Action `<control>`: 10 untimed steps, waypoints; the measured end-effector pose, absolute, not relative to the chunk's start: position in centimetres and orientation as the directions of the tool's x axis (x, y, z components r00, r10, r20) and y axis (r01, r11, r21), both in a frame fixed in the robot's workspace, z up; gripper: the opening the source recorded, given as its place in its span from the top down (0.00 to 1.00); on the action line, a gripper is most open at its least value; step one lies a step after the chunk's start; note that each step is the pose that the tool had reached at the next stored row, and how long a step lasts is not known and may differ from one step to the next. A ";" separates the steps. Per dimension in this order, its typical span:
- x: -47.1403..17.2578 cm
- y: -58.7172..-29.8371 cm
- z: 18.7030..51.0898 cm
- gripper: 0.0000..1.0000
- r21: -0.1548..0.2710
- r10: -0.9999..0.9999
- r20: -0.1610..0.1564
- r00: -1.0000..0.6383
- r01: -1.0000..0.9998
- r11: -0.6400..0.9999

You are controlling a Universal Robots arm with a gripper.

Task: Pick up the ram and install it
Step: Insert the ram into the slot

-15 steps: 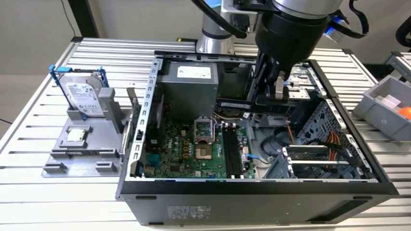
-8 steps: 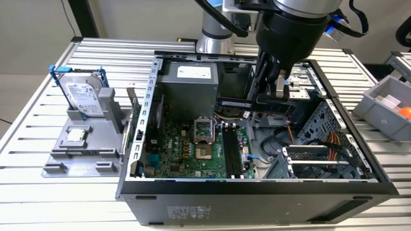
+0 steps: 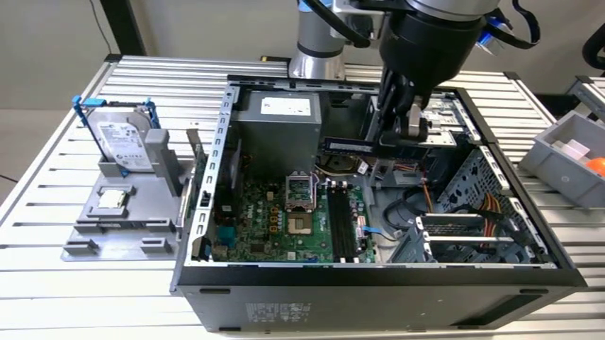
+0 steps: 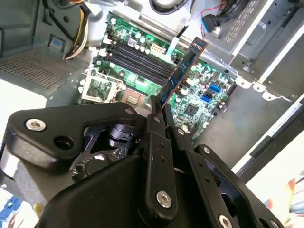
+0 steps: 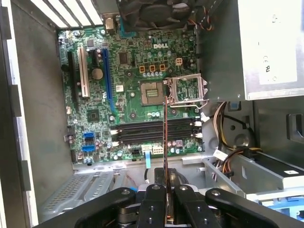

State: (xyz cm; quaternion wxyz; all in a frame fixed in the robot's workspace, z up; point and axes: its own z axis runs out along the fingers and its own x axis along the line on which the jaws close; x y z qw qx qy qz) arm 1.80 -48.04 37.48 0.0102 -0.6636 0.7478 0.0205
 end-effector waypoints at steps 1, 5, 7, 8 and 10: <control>1.8 -48.0 37.5 1.00 0.017 -0.992 -0.043 -0.115 -0.993 0.114; 1.8 -47.9 37.4 1.00 0.017 -0.996 -0.043 -0.073 -0.997 0.073; 1.8 -47.8 37.4 1.00 0.017 -0.998 -0.042 -0.050 -0.999 0.049; 1.8 -47.8 37.4 1.00 0.017 -0.998 -0.042 -0.043 -0.999 0.042; 1.9 -47.6 37.3 1.00 0.017 -0.998 -0.043 -0.038 -0.999 0.037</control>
